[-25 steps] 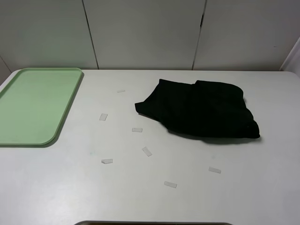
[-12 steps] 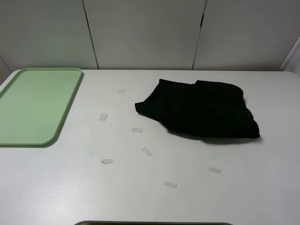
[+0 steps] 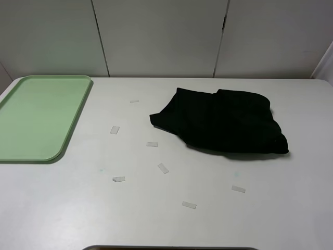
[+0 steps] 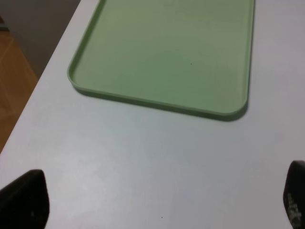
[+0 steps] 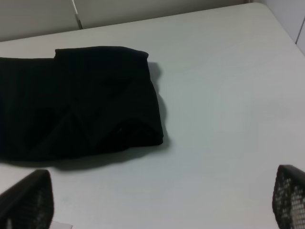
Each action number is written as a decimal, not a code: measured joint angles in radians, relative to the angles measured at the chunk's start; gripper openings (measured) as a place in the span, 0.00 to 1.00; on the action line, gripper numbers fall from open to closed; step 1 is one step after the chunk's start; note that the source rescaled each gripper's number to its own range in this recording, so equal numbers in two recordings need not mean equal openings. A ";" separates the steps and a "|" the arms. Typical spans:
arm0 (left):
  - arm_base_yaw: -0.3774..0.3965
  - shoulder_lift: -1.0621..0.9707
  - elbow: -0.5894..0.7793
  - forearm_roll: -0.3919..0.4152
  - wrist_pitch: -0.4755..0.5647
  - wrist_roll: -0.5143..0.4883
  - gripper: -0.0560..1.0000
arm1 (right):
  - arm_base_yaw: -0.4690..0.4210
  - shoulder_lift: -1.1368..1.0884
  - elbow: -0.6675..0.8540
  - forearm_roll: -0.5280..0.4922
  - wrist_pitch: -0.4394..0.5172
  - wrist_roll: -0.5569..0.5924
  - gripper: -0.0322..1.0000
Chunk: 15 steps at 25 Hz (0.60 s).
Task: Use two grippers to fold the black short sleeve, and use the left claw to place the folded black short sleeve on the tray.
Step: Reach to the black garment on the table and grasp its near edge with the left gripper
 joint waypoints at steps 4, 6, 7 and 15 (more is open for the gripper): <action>0.000 0.000 0.000 0.000 0.000 0.000 0.98 | 0.000 0.000 0.000 0.000 0.000 0.000 1.00; 0.000 0.000 0.000 0.000 0.000 0.000 0.98 | 0.000 0.000 0.000 0.000 0.000 0.000 1.00; 0.000 0.000 0.000 0.000 0.000 0.000 0.98 | 0.000 0.000 0.000 0.000 0.000 0.000 1.00; 0.000 0.000 0.000 0.013 0.000 0.000 0.98 | 0.000 0.000 0.000 0.000 0.000 0.000 1.00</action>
